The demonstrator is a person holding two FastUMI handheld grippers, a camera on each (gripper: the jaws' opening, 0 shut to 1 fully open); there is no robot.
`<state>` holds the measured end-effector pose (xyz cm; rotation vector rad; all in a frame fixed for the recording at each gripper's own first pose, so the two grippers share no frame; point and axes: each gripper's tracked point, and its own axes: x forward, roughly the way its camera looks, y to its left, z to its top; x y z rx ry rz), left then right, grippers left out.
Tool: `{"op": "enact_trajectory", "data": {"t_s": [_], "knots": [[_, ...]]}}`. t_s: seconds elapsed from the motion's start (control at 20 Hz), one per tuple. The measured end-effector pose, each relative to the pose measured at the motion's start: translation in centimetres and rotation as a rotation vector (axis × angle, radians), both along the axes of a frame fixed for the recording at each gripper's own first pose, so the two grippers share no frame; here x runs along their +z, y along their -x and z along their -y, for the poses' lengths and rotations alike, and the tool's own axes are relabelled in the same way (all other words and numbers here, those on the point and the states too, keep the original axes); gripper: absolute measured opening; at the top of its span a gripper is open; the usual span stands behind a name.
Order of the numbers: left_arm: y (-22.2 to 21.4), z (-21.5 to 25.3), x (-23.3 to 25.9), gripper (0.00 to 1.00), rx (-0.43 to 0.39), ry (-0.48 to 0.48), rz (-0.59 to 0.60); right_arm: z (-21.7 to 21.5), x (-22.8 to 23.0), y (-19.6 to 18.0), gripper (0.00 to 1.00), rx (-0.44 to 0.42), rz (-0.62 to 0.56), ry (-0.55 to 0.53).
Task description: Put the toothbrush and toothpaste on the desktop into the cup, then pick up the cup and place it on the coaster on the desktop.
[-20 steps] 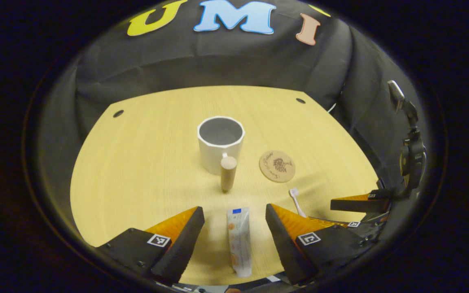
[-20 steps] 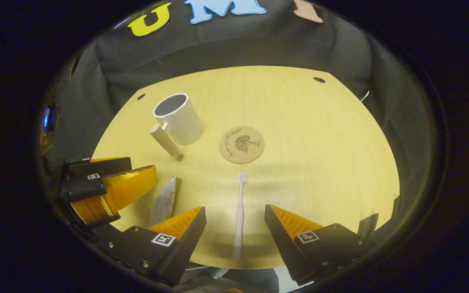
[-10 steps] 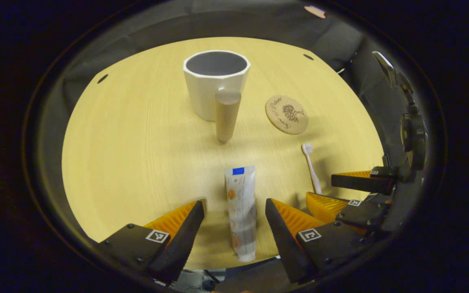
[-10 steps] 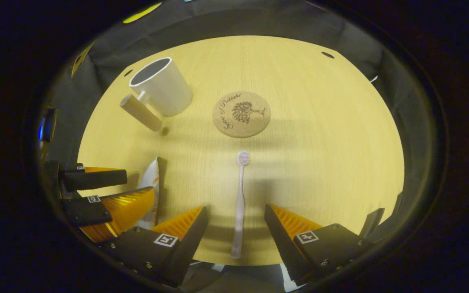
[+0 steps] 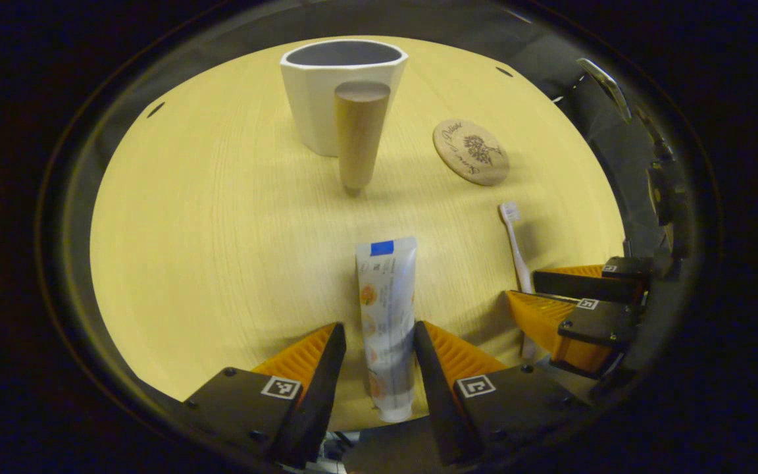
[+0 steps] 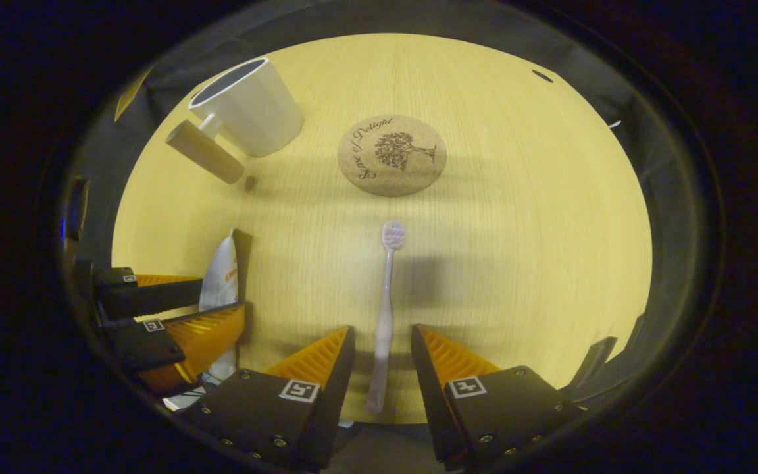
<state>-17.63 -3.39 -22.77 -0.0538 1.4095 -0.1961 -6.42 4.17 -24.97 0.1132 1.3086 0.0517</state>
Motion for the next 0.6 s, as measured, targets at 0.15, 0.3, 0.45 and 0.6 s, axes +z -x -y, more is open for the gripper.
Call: {"op": "enact_trajectory", "data": {"t_s": [0.15, 0.3, 0.45, 0.6], "knots": [[0.0, -0.2, -0.1, 0.58, -0.007, -0.005, 0.004, 0.5, 0.2, 0.2, 0.27, 0.01, -0.001, 0.041], [-0.2, -0.4, 0.1, 0.5, 0.007, -0.006, 0.018, 0.1, -0.9, -0.2, 0.16, 0.01, 0.009, 0.015], [-0.4, -0.7, -0.2, 0.31, 0.032, -0.005, 0.031, 0.5, 0.1, -0.2, 0.1, 0.016, 0.035, 0.001], [-0.6, -0.8, 0.1, 0.3, 0.042, 0.024, 0.061, 0.4, 0.2, -0.4, 0.05, 0.025, 0.072, -0.008]]}}
